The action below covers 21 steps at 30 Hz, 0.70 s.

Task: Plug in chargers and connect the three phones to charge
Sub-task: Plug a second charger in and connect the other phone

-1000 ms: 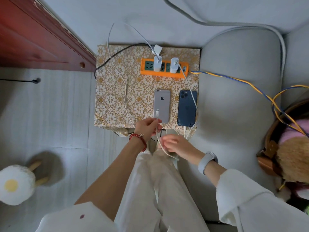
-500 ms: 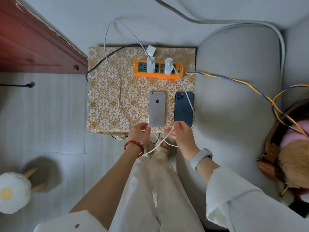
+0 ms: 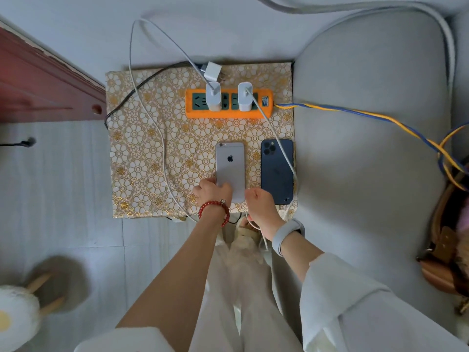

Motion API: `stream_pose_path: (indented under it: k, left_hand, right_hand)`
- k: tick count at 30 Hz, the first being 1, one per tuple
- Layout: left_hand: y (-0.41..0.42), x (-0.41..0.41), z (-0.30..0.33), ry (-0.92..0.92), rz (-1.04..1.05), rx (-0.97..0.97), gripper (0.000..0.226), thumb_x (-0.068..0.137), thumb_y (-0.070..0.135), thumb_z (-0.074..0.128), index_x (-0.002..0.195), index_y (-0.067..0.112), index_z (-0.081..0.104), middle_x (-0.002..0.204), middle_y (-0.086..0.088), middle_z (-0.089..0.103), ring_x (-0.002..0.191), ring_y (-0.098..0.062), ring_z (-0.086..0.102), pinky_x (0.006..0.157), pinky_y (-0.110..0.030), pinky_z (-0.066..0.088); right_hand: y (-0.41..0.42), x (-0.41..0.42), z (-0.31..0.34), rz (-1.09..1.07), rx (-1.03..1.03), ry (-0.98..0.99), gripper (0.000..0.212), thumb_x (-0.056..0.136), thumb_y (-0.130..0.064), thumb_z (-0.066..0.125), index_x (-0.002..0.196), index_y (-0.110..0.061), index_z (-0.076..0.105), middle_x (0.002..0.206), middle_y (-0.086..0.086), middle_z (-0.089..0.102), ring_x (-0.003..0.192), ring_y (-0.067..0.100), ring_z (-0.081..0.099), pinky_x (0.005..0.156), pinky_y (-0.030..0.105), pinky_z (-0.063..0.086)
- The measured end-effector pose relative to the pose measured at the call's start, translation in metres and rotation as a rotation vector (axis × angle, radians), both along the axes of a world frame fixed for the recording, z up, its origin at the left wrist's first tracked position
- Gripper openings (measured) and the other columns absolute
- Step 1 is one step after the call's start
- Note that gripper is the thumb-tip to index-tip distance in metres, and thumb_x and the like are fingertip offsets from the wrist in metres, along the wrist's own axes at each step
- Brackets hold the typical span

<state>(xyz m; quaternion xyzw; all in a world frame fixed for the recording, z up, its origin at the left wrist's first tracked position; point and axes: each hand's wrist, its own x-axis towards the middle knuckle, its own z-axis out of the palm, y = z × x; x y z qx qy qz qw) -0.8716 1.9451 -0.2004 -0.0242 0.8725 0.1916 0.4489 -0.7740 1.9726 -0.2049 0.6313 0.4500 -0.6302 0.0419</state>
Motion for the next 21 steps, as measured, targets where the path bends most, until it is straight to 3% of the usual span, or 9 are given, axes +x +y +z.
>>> stream_pose_path:
  k: [4, 7, 10, 14, 16, 18, 21]
  left_hand:
    - [0.000, -0.009, -0.005, -0.059, -0.062, -0.021, 0.045, 0.077, 0.020, 0.056, 0.118, 0.004, 0.047, 0.128, -0.017, 0.041, 0.112, -0.033, 0.046, 0.098, -0.040, 0.040]
    - [-0.001, -0.012, -0.006, -0.070, -0.058, 0.034, 0.050, 0.076, 0.020, 0.061, 0.117, 0.003, 0.039, 0.122, -0.018, 0.047, 0.109, -0.033, 0.050, 0.094, -0.041, 0.045]
    - [0.002, -0.020, -0.004, -0.125, -0.056, 0.074, 0.052, 0.077, 0.021, 0.063, 0.119, 0.000, 0.040, 0.112, -0.013, 0.051, 0.098, -0.028, 0.053, 0.077, -0.032, 0.044]
    - [0.000, -0.024, 0.001, -0.201, -0.095, 0.183, 0.026, 0.081, 0.012, 0.058, 0.102, -0.003, 0.060, 0.089, -0.009, 0.057, 0.074, -0.019, 0.052, 0.054, -0.022, 0.039]
    - [-0.002, -0.022, 0.002, -0.192, -0.107, 0.193, 0.008, 0.082, 0.010, 0.055, 0.086, 0.003, 0.059, 0.086, -0.010, 0.056, 0.077, -0.022, 0.052, 0.055, -0.024, 0.042]
    - [0.000, -0.021, 0.004, -0.209, -0.118, 0.202, 0.013, 0.084, 0.009, 0.053, 0.071, 0.012, 0.053, 0.082, -0.011, 0.056, 0.079, -0.024, 0.052, 0.064, -0.029, 0.045]
    - [0.000, -0.020, 0.005, -0.205, -0.107, 0.200, 0.010, 0.086, 0.012, 0.052, 0.075, 0.011, 0.051, 0.083, -0.013, 0.056, 0.073, -0.025, 0.053, 0.066, -0.032, 0.045]
  right_hand:
    - [0.003, 0.002, 0.002, -0.034, -0.035, 0.036, 0.018, 0.090, -0.013, 0.037, 0.073, -0.011, 0.042, 0.061, 0.006, 0.026, 0.055, 0.016, 0.026, 0.052, 0.031, 0.032]
    - [0.003, 0.002, 0.002, -0.064, -0.058, 0.039, 0.016, 0.090, -0.012, 0.036, 0.075, -0.012, 0.040, 0.062, 0.005, 0.025, 0.055, 0.014, 0.024, 0.045, 0.024, 0.031]
    - [0.004, 0.002, 0.003, -0.073, -0.067, 0.027, 0.014, 0.089, -0.013, 0.036, 0.076, -0.013, 0.041, 0.063, 0.005, 0.028, 0.057, 0.015, 0.027, 0.047, 0.023, 0.035]
    - [0.007, 0.005, 0.007, -0.049, -0.062, 0.025, 0.018, 0.089, -0.015, 0.038, 0.071, -0.012, 0.039, 0.063, 0.004, 0.029, 0.055, 0.014, 0.028, 0.047, 0.021, 0.035]
    - [0.006, 0.007, 0.008, -0.061, -0.076, 0.043, 0.025, 0.091, -0.015, 0.039, 0.066, -0.012, 0.039, 0.060, 0.002, 0.030, 0.051, 0.013, 0.029, 0.045, 0.022, 0.033]
    - [0.004, 0.010, 0.012, -0.065, -0.092, 0.067, 0.024, 0.092, -0.015, 0.041, 0.070, -0.016, 0.051, 0.057, 0.000, 0.035, 0.046, 0.012, 0.033, 0.047, 0.025, 0.034]
    - [-0.006, 0.015, 0.021, -0.051, -0.008, 0.029, 0.023, 0.091, -0.017, 0.041, 0.083, -0.010, 0.061, 0.061, 0.002, 0.043, 0.054, 0.014, 0.041, 0.058, 0.031, 0.041]
